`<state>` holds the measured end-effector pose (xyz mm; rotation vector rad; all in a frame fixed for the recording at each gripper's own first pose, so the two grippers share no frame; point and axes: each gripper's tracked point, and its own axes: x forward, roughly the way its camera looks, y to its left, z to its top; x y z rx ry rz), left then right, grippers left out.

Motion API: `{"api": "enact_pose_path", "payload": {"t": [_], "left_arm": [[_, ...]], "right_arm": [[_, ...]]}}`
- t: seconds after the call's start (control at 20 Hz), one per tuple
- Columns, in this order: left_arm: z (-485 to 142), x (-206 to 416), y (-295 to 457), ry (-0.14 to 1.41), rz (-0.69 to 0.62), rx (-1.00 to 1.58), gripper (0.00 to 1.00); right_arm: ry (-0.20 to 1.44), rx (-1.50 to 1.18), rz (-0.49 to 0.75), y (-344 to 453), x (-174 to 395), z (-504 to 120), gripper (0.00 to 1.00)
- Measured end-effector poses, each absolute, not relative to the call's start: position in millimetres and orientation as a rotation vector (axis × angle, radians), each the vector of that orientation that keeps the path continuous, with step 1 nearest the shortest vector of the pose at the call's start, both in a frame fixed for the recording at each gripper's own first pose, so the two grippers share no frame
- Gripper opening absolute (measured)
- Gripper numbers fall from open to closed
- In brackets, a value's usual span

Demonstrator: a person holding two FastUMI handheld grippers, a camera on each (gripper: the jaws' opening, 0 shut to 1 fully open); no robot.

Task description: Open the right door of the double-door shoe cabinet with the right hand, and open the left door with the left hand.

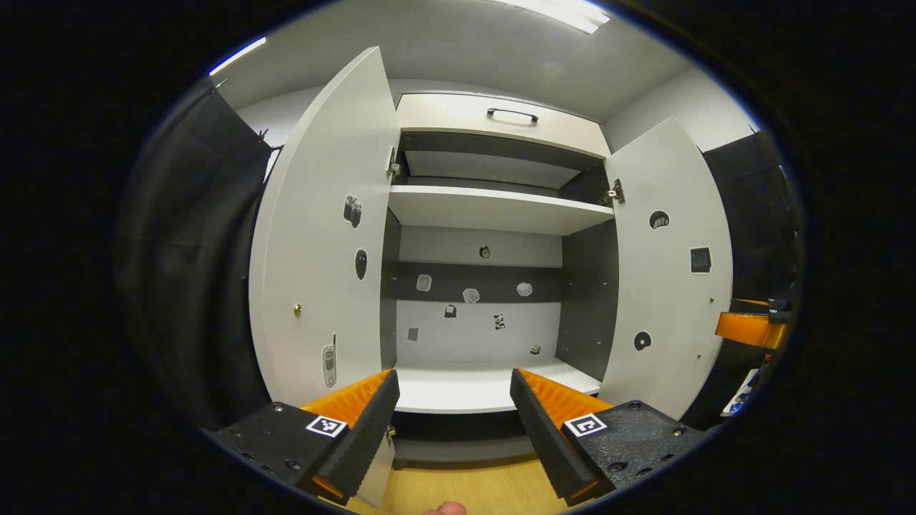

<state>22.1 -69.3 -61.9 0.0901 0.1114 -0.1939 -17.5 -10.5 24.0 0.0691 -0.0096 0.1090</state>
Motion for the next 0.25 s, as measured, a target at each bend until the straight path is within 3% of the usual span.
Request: {"api": "enact_pose_path", "payload": {"t": [0.25], "left_arm": [[-57.4,24.9,-70.9,0.095,-0.203,0.087,0.95]], "right_arm": [[0.002,0.073,0.111,-8.9,-16.1,20.5,0.94]]}}
